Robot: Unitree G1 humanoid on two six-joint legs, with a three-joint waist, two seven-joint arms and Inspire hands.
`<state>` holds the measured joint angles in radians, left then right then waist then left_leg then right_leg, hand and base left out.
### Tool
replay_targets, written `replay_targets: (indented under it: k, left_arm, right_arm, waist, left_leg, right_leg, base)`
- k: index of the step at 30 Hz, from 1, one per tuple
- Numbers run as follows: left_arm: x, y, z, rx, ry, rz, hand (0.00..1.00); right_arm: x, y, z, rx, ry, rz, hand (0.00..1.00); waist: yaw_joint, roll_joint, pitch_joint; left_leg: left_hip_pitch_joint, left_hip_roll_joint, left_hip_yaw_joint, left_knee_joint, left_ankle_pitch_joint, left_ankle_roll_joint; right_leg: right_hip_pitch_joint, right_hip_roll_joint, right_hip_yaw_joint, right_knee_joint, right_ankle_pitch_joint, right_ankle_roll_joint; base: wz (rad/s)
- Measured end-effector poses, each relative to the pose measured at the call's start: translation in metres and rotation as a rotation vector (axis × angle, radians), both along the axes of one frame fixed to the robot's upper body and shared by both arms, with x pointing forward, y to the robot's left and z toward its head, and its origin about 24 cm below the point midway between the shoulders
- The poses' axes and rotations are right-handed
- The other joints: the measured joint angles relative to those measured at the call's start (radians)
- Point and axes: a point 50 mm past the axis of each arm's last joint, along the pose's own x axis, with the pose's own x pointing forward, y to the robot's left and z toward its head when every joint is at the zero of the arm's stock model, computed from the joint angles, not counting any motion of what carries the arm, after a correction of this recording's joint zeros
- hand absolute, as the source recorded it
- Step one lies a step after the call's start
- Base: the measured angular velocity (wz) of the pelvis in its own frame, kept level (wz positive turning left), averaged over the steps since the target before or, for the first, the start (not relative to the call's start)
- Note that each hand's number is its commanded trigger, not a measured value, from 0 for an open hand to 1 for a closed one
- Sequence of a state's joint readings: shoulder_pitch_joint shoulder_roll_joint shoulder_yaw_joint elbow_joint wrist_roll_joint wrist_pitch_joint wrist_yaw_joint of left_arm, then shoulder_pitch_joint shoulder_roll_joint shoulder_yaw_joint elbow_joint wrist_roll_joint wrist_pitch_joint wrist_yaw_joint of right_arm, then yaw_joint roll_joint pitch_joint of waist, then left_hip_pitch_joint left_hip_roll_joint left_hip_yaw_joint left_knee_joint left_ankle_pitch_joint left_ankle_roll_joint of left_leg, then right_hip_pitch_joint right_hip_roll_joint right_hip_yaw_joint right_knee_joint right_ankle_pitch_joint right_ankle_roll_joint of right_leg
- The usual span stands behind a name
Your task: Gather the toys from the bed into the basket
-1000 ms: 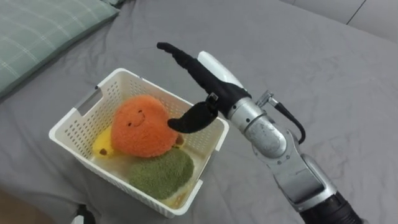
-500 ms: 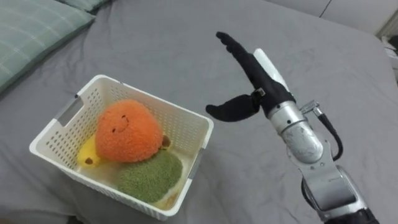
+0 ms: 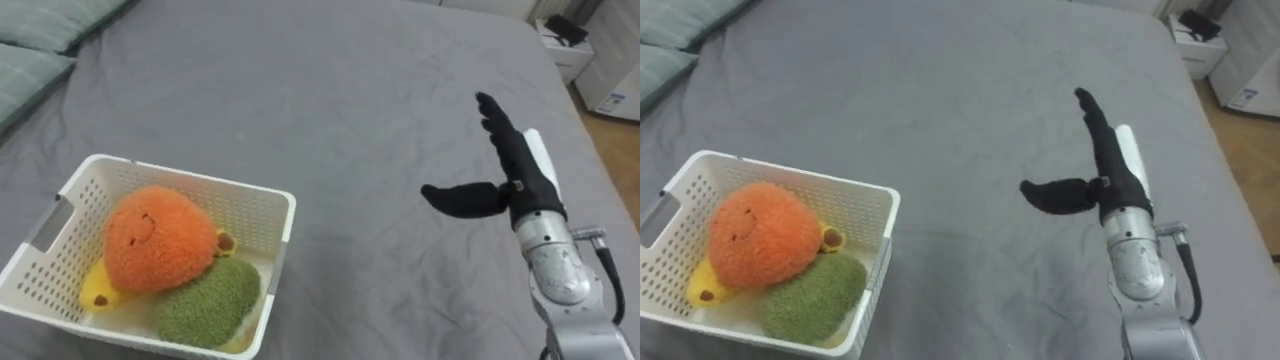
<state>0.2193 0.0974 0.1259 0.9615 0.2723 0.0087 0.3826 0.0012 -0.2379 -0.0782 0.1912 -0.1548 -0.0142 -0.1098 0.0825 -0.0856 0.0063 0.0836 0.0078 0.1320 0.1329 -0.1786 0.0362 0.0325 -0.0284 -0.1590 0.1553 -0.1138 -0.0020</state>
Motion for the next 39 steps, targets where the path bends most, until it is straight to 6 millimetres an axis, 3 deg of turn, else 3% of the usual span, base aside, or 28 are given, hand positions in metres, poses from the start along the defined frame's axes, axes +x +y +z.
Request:
replay_targets:
  k: [4,11,16,22,25,30,33,39]
  left_arm:
    - [-0.005,0.002,0.000,0.007,0.004,0.024,0.00]
    - [-0.014,0.005,0.000,0.028,0.018,0.053,0.00]
    - [-0.022,0.006,0.000,0.034,0.033,0.068,0.00]
    - [-0.028,0.008,0.000,0.035,0.040,0.110,0.00]
    - [-0.031,0.009,0.000,0.034,0.043,0.130,0.00]
    - [-0.039,0.007,-0.003,0.024,0.076,0.139,0.00]
    - [-0.041,0.008,-0.003,0.023,0.080,0.155,0.00]
    - [-0.045,0.009,-0.004,0.009,0.086,0.183,0.00]
  right_arm:
    - [-0.008,-0.011,-0.007,0.042,0.007,-0.078,0.00]
    - [-0.029,-0.036,-0.025,0.203,0.027,-0.270,0.00]
    - [-0.036,-0.045,-0.030,0.237,0.018,-0.363,0.00]
    - [-0.057,-0.055,-0.061,0.397,0.089,-0.514,0.00]
    - [-0.085,-0.062,-0.088,0.469,0.185,-0.654,0.00]
    - [-0.149,-0.056,-0.140,0.583,0.415,-0.910,0.00]
    - [-0.186,-0.046,-0.159,0.621,0.536,-1.024,0.00]
    - [-0.239,-0.037,-0.174,0.653,0.682,-1.209,0.00]
  waist:
    - [-0.006,-0.001,-0.0002]
    - [-0.055,0.000,-0.0006]
    - [-0.060,0.005,0.0024]
    - [-0.086,0.009,0.0035]
    - [-0.099,0.012,0.0041]
    - [-0.126,0.029,-0.0031]
    - [-0.135,0.030,-0.0037]
    - [-0.145,0.028,0.0008]
  left_leg:
    - [-0.002,0.007,0.025,-0.001,-0.002,-0.002]
    - [0.000,0.012,0.034,0.001,-0.004,-0.006]
    - [0.014,0.016,0.061,-0.002,-0.007,-0.010]
    - [0.016,0.017,0.070,-0.002,-0.009,-0.012]
    - [0.015,0.016,0.069,-0.001,-0.010,-0.015]
    - [0.016,0.017,0.067,-0.004,-0.012,-0.018]
    - [0.017,0.017,0.060,-0.004,-0.012,-0.018]
    - [0.031,0.016,0.060,-0.006,-0.016,-0.020]
  right_leg:
    - [-0.014,0.008,0.020,0.000,0.008,-0.004]
    - [-0.016,0.013,0.025,-0.004,0.009,-0.006]
    - [-0.017,0.022,0.057,-0.004,0.011,-0.008]
    - [-0.015,0.027,0.074,-0.004,0.012,-0.010]
    - [-0.013,0.030,0.077,-0.008,0.011,-0.011]
    - [-0.013,0.031,0.075,-0.006,0.006,-0.013]
    - [-0.013,0.032,0.075,-0.004,0.002,-0.014]
    - [-0.007,0.032,0.077,-0.001,-0.008,-0.013]
  base:
    - [-0.22]
    - [-0.03]
    - [-0.17]
    - [-0.05]
    - [-0.01]
    - [0.01]
    - [0.00]
    - [0.00]
